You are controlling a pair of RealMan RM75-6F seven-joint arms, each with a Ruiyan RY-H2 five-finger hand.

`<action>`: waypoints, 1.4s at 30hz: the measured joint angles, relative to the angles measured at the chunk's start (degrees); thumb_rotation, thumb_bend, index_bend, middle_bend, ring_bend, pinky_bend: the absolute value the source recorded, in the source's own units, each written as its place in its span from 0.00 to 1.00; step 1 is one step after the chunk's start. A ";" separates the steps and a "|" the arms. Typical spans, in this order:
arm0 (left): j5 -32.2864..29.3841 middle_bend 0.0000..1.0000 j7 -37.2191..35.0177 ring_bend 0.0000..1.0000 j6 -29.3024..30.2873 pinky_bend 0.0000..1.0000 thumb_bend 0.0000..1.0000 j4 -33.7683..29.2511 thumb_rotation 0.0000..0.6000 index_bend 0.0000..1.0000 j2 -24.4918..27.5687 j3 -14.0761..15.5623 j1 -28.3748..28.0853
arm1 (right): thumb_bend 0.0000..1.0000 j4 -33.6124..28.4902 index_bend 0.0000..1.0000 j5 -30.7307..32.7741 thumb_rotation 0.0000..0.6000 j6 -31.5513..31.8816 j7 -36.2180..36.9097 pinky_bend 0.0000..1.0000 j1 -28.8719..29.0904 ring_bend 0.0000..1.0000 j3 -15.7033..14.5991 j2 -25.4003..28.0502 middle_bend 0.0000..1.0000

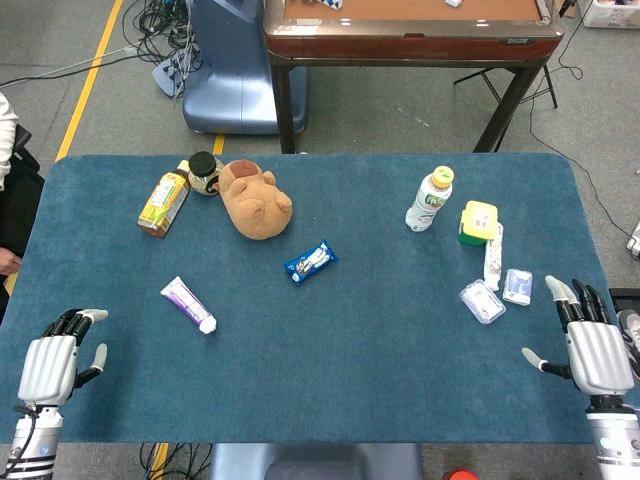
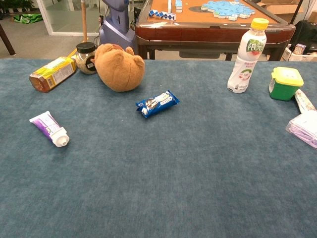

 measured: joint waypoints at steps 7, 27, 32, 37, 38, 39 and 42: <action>0.43 0.29 -0.63 0.19 -0.09 0.27 0.40 -0.02 1.00 0.28 0.22 -0.26 -0.40 | 0.12 -0.61 0.01 -0.69 1.00 0.08 0.18 0.00 0.39 0.01 0.27 0.39 0.13; 7.28 0.31 -18.82 0.19 -13.29 0.25 0.34 10.02 0.31 0.27 2.39 -2.00 -13.70 | 0.11 -8.44 0.01 -2.68 1.00 0.45 -3.19 0.00 2.49 0.01 2.56 7.44 0.13; 8.78 0.31 -21.87 0.19 -18.65 0.23 0.34 14.05 0.14 0.27 1.28 -2.14 -19.29 | 0.11 -8.75 0.01 -2.53 1.00 0.71 -3.21 0.00 2.06 0.01 1.97 7.43 0.13; 9.42 0.31 -22.68 0.18 -23.55 0.22 0.33 17.62 0.12 0.27 -0.93 -1.81 -23.68 | 0.11 -8.58 0.01 -2.47 1.00 1.46 -2.83 0.00 1.31 0.01 1.48 7.49 0.13; 9.41 0.31 -22.59 0.18 -24.37 0.22 0.33 18.27 0.13 0.27 -1.45 -1.71 -24.34 | 0.11 -8.48 0.01 -2.47 1.00 1.69 -2.64 0.00 1.07 0.01 1.33 7.50 0.13; 9.37 0.31 -22.46 0.18 -25.12 0.21 0.33 18.95 0.12 0.27 -2.02 -1.61 -24.96 | 0.11 -8.38 0.01 -2.45 1.00 1.81 -2.46 0.00 0.90 0.01 1.21 7.49 0.13; 9.05 0.31 -21.89 0.18 -27.15 0.21 0.33 21.42 0.13 0.27 -3.91 -1.26 -26.60 | 0.11 -7.94 0.01 -2.17 1.00 1.99 -1.81 0.00 0.46 0.01 0.89 7.43 0.13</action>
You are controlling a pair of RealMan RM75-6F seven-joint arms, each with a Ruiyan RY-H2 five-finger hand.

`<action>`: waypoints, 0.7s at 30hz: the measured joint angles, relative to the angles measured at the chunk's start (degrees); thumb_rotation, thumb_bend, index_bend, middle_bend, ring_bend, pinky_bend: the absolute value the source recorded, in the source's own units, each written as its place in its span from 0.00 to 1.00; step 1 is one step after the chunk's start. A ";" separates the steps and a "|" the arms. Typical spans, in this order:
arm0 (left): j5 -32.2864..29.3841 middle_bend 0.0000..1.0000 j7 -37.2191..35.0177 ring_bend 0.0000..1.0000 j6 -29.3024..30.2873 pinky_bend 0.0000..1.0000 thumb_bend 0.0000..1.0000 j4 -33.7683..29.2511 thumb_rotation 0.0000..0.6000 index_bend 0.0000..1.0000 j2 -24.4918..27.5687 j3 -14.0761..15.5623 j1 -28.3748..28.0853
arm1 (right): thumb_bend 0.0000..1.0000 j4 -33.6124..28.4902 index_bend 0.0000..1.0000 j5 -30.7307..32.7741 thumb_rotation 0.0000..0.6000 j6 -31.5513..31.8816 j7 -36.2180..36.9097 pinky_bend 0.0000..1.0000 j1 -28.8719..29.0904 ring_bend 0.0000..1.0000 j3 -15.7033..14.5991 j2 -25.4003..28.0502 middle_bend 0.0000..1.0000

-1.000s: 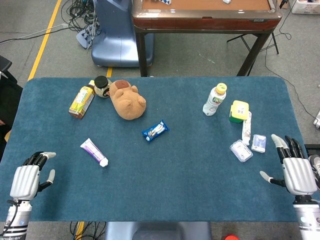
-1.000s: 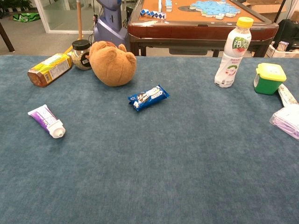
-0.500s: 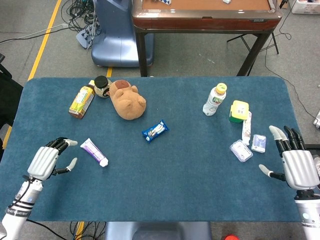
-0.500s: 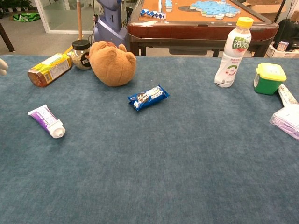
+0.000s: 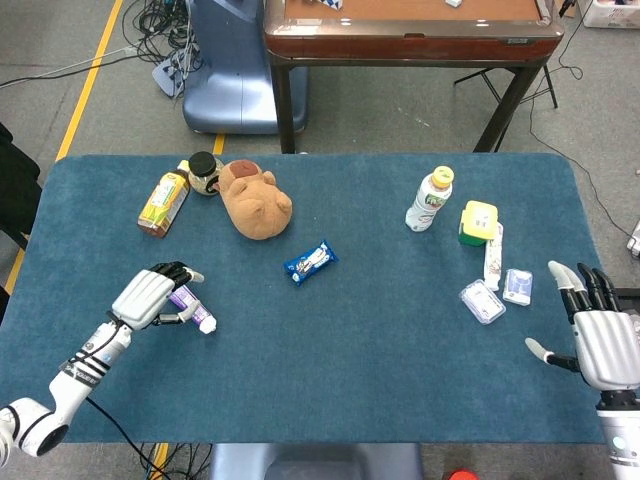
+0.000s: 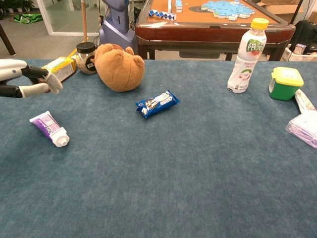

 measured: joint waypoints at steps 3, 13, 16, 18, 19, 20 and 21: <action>-0.59 0.31 0.34 0.18 -2.08 0.21 0.33 2.92 0.13 0.28 -1.80 0.40 -1.36 | 0.11 0.51 0.01 0.19 1.00 0.19 0.68 0.00 -0.38 0.01 -0.24 -0.14 0.13; -3.29 0.32 0.29 0.18 -6.56 0.20 0.33 11.43 0.13 0.29 -6.18 2.22 -3.88 | 0.11 1.75 0.01 0.60 1.00 0.41 1.99 0.00 -1.10 0.01 -0.75 -0.61 0.13; -4.23 0.34 0.31 0.18 -8.16 0.20 0.33 12.93 0.13 0.30 -6.63 2.74 -4.23 | 0.11 1.94 0.01 0.59 1.00 0.40 2.24 0.00 -1.13 0.01 -0.76 -0.78 0.13; -4.88 0.34 0.42 0.18 -8.94 0.20 0.33 13.69 0.13 0.31 -6.87 3.07 -4.38 | 0.11 2.07 0.01 0.58 1.00 0.33 2.27 0.00 -1.14 0.01 -0.80 -0.88 0.13; -5.27 0.34 0.43 0.18 -9.31 0.20 0.33 14.03 0.13 0.31 -7.00 3.22 -4.42 | 0.11 2.10 0.01 0.59 1.00 0.28 2.30 0.00 -1.14 0.01 -0.82 -0.93 0.13; -5.51 0.35 0.43 0.18 -9.64 0.20 0.33 14.13 0.13 0.31 -7.06 3.33 -4.45 | 0.11 2.16 0.01 0.60 1.00 0.23 2.39 0.00 -1.15 0.01 -0.86 -1.00 0.13; -5.75 0.35 0.43 0.18 -9.99 0.20 0.33 14.17 0.13 0.31 -7.08 3.47 -4.47 | 0.11 2.23 0.01 0.60 1.00 0.21 2.45 0.00 -1.17 0.01 -0.89 -1.08 0.13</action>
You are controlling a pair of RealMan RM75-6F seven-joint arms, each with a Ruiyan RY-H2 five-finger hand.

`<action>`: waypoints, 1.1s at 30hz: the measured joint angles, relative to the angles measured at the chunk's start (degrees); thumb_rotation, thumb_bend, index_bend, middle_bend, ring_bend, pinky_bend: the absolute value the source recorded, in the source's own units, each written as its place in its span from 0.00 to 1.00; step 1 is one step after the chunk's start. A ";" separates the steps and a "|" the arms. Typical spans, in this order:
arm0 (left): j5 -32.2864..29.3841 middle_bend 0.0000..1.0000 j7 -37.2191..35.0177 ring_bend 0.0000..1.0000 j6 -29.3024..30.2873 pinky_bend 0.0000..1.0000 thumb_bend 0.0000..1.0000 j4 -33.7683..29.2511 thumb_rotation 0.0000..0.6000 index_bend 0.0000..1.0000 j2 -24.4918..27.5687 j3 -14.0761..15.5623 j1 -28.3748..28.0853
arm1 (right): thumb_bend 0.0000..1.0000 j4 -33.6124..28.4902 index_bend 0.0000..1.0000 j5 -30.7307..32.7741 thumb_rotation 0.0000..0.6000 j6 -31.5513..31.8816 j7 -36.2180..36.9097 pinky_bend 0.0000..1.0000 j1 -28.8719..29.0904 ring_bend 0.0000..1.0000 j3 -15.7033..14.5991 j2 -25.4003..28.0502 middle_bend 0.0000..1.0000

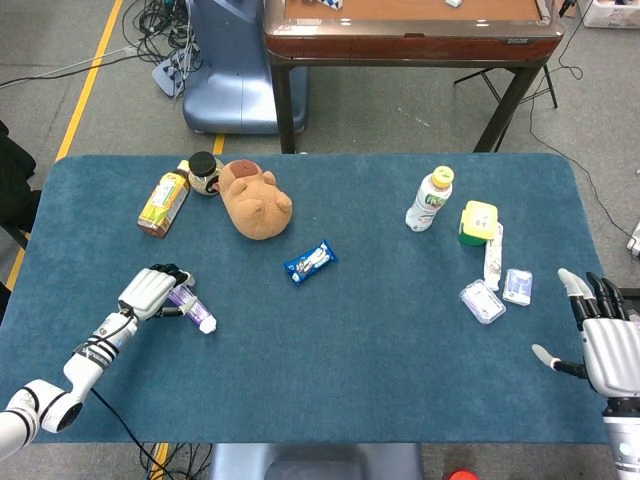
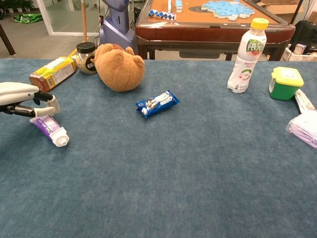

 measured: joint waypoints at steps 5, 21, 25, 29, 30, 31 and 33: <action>-0.49 0.35 -0.24 0.18 -0.13 0.20 0.33 -0.35 0.13 0.32 0.03 0.73 0.09 | 0.11 0.30 0.01 0.09 1.00 -0.08 0.19 0.00 -0.14 0.01 -0.15 -0.23 0.13; -2.21 0.35 3.44 0.18 1.57 0.20 0.33 -9.99 0.18 0.31 4.35 2.50 2.47 | 0.11 0.81 0.01 0.37 1.00 -1.09 0.23 0.00 0.39 0.01 -0.03 -0.77 0.13; -2.91 0.34 4.75 0.18 6.21 0.20 0.33 -11.74 0.64 0.28 4.65 1.94 4.50 | 0.11 0.97 0.01 0.42 1.00 -1.00 0.38 0.00 0.28 0.01 -0.08 -0.87 0.13; -3.27 0.34 6.29 0.18 10.81 0.20 0.33 -13.21 0.90 0.27 4.53 1.44 6.68 | 0.11 1.14 0.01 0.42 1.00 -0.80 0.49 0.00 0.13 0.01 -0.11 -1.01 0.13; -3.36 0.34 6.88 0.18 11.66 0.20 0.33 -13.52 0.90 0.27 4.42 1.35 7.14 | 0.11 1.18 0.01 0.39 1.00 -0.79 0.57 0.00 0.11 0.01 -0.13 -1.03 0.13; -3.48 0.34 7.73 0.18 12.55 0.20 0.33 -13.87 0.91 0.27 4.20 1.26 7.67 | 0.11 1.24 0.01 0.35 1.00 -0.76 0.67 0.00 0.07 0.01 -0.16 -1.06 0.13; -3.65 0.34 9.06 0.18 13.54 0.20 0.32 -14.22 0.91 0.27 3.72 1.16 8.31 | 0.11 1.38 0.01 0.24 1.00 -0.64 0.88 0.00 -0.05 0.01 -0.25 -1.10 0.13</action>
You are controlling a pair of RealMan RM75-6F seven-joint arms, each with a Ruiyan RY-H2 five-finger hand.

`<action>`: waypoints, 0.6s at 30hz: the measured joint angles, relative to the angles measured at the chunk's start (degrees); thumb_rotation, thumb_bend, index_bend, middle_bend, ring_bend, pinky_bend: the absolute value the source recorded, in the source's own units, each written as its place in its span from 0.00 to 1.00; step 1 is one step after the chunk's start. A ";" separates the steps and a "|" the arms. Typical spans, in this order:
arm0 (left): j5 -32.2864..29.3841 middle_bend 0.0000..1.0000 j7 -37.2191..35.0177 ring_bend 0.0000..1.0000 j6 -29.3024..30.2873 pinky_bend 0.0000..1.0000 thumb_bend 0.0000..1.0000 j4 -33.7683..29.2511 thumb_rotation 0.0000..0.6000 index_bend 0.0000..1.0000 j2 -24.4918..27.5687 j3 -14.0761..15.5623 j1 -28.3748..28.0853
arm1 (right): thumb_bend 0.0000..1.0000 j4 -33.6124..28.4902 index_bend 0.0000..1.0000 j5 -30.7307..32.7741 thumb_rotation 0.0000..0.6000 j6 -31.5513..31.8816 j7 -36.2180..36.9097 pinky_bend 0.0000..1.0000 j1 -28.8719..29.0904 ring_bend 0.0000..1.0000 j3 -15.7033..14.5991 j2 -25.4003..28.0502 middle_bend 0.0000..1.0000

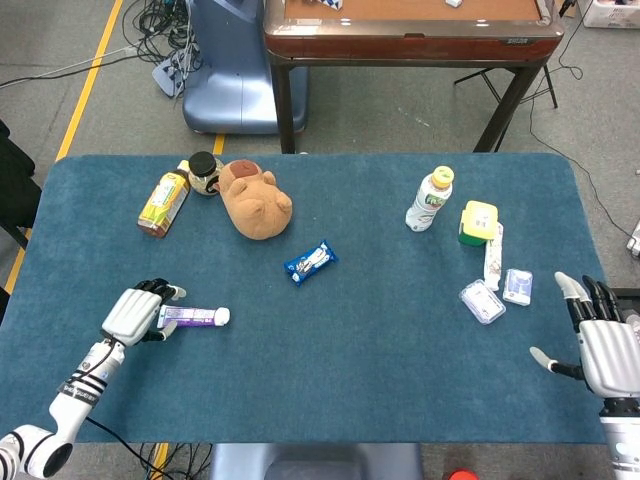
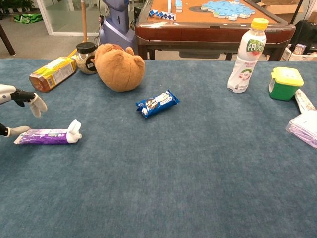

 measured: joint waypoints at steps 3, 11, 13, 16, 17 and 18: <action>-0.44 0.34 2.11 0.18 0.86 0.20 0.32 -0.27 0.88 0.27 -1.07 -0.14 0.79 | 0.11 0.13 0.01 -0.05 1.00 0.26 0.30 0.00 -0.25 0.01 -0.09 0.09 0.13; -3.55 0.33 6.59 0.17 0.07 0.20 0.31 -0.38 0.57 0.24 -3.42 -1.10 1.38 | 0.11 0.38 0.01 -0.09 1.00 0.69 0.93 0.00 -0.93 0.01 -0.45 0.29 0.13; -4.42 0.33 8.15 0.17 -0.19 0.20 0.31 -0.53 0.56 0.24 -4.01 -1.44 1.41 | 0.11 0.42 0.01 -0.04 1.00 0.79 1.08 0.00 -1.08 0.01 -0.50 0.37 0.13; -5.08 0.33 9.89 0.17 -0.50 0.20 0.31 -0.40 0.58 0.24 -4.81 -1.69 1.40 | 0.11 0.51 0.01 -0.10 1.00 0.97 1.25 0.00 -1.26 0.01 -0.57 0.50 0.13; -5.15 0.33 10.33 0.17 -0.52 0.20 0.31 -0.29 0.60 0.24 -5.04 -1.71 1.41 | 0.11 0.56 0.01 -0.12 1.00 1.10 1.37 0.00 -1.37 0.01 -0.59 0.55 0.13; -5.18 0.33 10.72 0.17 -0.49 0.20 0.31 -0.13 0.63 0.24 -5.30 -1.71 1.44 | 0.11 0.60 0.01 -0.15 1.00 1.20 1.51 0.00 -1.46 0.01 -0.61 0.58 0.13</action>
